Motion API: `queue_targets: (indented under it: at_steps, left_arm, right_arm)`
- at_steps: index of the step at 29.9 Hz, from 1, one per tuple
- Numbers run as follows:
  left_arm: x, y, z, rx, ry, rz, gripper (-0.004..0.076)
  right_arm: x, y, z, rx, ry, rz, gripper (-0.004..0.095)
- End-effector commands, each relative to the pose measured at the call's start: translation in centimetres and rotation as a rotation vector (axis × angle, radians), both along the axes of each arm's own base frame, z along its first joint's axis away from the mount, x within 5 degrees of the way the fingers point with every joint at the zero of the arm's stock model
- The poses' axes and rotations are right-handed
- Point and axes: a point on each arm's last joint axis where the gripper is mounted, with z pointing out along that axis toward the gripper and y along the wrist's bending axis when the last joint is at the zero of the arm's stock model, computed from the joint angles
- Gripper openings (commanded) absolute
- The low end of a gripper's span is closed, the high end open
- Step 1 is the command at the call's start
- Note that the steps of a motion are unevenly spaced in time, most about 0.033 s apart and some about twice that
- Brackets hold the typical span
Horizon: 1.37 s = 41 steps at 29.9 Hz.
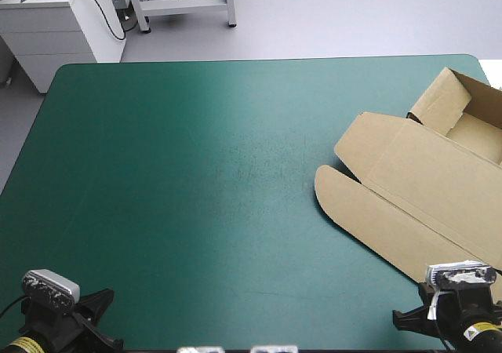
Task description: Fold the box
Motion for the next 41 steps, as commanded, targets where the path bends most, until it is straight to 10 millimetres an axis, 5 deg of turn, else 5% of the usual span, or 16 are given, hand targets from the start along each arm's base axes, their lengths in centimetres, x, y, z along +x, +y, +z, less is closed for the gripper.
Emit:
queue_targets:
  at_steps: [1,41]
  left_arm:
    - [0.35,-0.17,1.11,-0.033,-0.057,0.000,-0.0008]
    - [0.13,-0.55,1.11,-0.079,-0.030,-0.021,-0.0008]
  right_arm:
    - [0.14,-0.02,0.78,-0.013,-0.086,-0.002,-0.0001]
    - [0.08,0.00,0.80,-0.012,-0.090,-0.004,0.0000]
